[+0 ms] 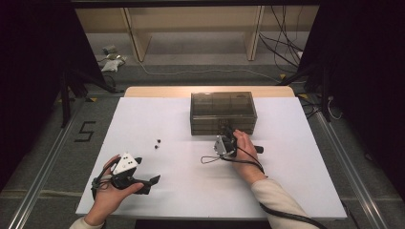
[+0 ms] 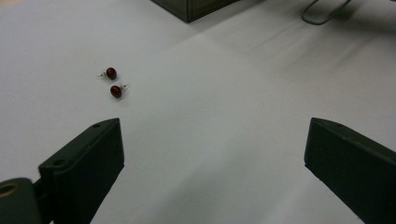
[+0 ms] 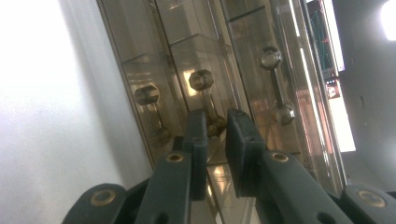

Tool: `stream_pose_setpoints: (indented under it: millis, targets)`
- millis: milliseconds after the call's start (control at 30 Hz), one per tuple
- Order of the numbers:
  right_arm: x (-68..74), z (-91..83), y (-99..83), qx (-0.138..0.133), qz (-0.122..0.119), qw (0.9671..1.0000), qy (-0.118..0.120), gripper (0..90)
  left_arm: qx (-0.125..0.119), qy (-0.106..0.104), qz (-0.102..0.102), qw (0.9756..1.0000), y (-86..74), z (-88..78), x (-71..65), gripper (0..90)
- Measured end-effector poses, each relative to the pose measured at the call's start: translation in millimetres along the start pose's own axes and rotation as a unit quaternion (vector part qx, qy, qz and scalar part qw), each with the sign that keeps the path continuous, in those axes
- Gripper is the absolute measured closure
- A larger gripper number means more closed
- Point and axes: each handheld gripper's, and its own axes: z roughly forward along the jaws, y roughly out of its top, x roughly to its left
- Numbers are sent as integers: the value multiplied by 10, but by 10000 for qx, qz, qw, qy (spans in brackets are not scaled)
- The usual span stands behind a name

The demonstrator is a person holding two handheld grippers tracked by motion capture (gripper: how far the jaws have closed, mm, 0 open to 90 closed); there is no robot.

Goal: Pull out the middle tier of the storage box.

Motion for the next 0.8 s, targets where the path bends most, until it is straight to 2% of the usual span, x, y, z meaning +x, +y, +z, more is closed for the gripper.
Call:
stream_pose_setpoints:
  millis: [800]
  targets:
    - [19, -20, 11, 21, 13, 10000, -33, 802, -22, 20, 9, 10000, 2, -5, 4, 50]
